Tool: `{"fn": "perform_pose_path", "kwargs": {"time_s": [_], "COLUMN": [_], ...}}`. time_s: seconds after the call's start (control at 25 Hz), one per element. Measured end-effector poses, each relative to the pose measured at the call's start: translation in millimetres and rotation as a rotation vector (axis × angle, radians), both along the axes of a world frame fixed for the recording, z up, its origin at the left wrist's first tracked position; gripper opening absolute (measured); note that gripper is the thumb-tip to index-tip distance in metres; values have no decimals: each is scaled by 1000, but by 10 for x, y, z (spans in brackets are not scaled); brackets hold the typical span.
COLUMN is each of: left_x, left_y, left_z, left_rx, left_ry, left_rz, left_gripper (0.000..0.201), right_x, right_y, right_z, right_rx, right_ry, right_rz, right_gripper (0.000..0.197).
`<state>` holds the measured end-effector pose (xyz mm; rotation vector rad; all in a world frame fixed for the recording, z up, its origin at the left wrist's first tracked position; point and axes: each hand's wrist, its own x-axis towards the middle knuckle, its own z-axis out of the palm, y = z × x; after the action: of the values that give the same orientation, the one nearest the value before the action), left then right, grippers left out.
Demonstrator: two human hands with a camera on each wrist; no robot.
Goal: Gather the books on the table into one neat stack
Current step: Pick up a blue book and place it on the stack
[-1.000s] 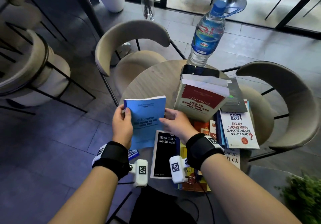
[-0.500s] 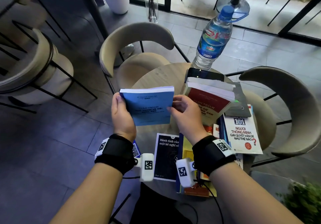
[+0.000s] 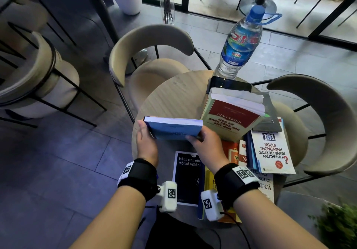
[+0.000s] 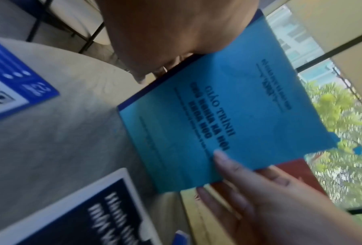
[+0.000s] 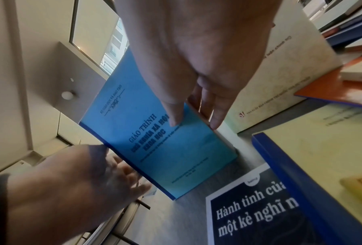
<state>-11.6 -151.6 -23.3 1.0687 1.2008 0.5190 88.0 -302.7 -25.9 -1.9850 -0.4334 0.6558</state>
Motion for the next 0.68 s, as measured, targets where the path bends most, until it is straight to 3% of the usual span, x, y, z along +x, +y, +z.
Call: {"fn": "perform_pose_path", "kwargs": {"time_s": [0.12,0.44,0.68], "left_x": [-128,-70,145], "left_y": [-68,-41,-293], "left_z": [-64,-68,-74], "left_rx": [100,456,388], "left_ry": [-63,14,-19], "left_rz": [-90,-352,-453], "left_gripper": [29,27,29], "right_x": [53,204,433], "right_y": [34,-140,-462], "right_z": [42,223,222], "right_rx": [-2,35,22], "right_ry": [-2,0,-58], "right_rz": [18,-21,-101], "right_gripper": [25,28,26]}}
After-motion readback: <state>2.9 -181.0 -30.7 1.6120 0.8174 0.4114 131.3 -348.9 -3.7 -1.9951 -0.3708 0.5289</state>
